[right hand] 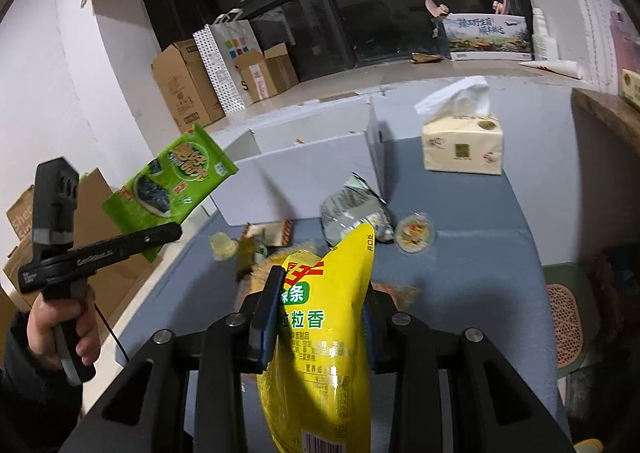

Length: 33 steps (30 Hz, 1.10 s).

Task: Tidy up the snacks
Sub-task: 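Box the long green packet with left tool while right tool boxes yellow bag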

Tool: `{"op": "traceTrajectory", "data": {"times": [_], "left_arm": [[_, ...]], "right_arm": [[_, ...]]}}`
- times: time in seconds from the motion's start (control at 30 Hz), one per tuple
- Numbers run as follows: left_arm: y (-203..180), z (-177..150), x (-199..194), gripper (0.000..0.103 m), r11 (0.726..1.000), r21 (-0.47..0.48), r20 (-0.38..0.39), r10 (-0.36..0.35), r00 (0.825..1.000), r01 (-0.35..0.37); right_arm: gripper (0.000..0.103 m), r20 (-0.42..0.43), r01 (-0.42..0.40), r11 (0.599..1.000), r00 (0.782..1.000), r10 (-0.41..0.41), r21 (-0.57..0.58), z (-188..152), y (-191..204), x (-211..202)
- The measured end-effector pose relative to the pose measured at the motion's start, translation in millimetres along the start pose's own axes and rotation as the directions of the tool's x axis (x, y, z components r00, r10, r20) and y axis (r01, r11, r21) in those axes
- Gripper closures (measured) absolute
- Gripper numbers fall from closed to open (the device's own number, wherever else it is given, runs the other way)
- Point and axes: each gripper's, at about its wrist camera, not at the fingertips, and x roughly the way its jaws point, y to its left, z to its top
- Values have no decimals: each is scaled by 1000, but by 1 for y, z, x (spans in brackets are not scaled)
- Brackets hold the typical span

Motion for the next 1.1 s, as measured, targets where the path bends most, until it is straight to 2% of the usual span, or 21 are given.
{"op": "traceTrajectory", "data": {"times": [0.13,0.27,0.43,0.5,0.7,0.73,0.77,0.8,0.83,0.87,0.97,1.1], "left_arm": [[13,23,1,88,1000,-14,31,2,1000,-2],[29,61,13,88,999,-34,54,0,999,1],[43,117,35,88,999,-13,88,36,995,-35],[49,134,45,88,999,-5,89,47,995,-46],[67,169,86,85,995,9,45,95,994,-96],[70,171,97,74,992,19,15,128,992,-128],[72,169,103,61,986,28,-7,166,986,-166],[78,167,110,27,980,30,-32,196,980,-196],[84,163,113,4,982,17,-39,186,982,-186],[89,159,112,0,984,7,-35,176,984,-176],[102,147,109,0,984,-14,-51,174,983,-175],[105,139,97,0,985,-18,-41,168,985,-169]], "right_arm": [[67,10,-37,999,999,38,-8,24,11,13],[67,37,-57,998,998,58,-20,73,21,39],[67,53,-63,998,997,63,3,146,22,88],[67,41,-39,999,998,39,8,174,21,117],[66,20,27,999,999,-26,-29,224,21,179],[64,22,32,999,999,-31,-32,229,21,185],[49,19,42,999,999,-42,-34,236,19,194],[16,2,62,998,998,-62,-27,240,18,202],[2,-6,73,997,997,-73,-20,242,16,205],[0,12,74,997,997,-73,-13,243,15,203],[0,73,72,997,995,-72,-3,240,15,188],[0,85,70,997,994,-69,-11,229,17,172]]}}
